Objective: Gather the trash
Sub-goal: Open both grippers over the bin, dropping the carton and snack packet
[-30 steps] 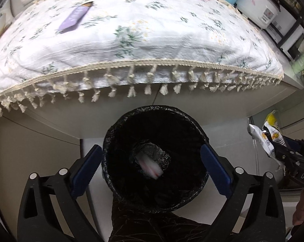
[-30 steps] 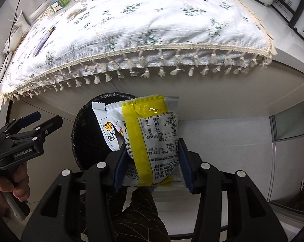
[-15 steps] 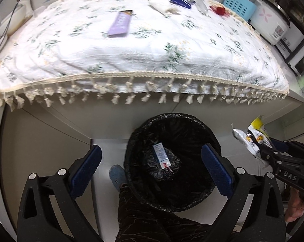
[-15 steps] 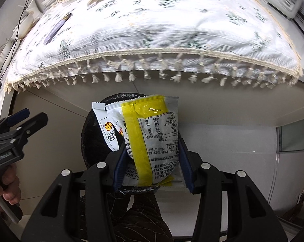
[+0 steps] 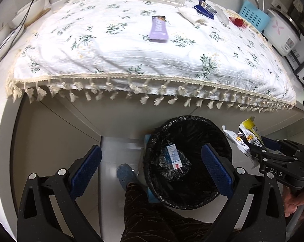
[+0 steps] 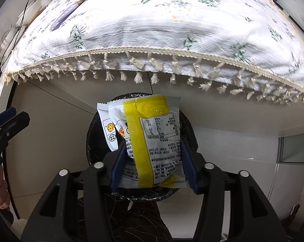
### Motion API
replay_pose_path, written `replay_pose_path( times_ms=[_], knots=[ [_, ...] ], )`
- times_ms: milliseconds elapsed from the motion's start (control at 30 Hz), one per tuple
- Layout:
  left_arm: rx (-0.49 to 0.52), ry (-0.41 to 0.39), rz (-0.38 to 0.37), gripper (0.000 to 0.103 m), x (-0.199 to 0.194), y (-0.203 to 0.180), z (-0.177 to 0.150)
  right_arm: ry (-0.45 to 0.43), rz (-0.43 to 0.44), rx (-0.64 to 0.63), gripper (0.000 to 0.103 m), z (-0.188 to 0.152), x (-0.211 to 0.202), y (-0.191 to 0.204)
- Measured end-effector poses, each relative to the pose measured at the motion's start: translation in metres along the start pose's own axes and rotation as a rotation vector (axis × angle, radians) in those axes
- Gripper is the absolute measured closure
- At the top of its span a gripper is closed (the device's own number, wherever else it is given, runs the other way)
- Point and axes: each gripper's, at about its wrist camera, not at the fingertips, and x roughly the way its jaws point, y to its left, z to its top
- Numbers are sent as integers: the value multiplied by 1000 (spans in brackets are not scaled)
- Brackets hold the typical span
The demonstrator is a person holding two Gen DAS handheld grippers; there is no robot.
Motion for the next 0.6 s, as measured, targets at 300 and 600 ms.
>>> replay_pose_path(
  times_ms=[300,600],
  knots=[
    [3,-3,0,6,0,3,7,-23,-13,-1,32,11,0,7],
    [10,-15,-12,6,-6,-4,15,-83,-56,9,13,16,-28,-5]
  ],
)
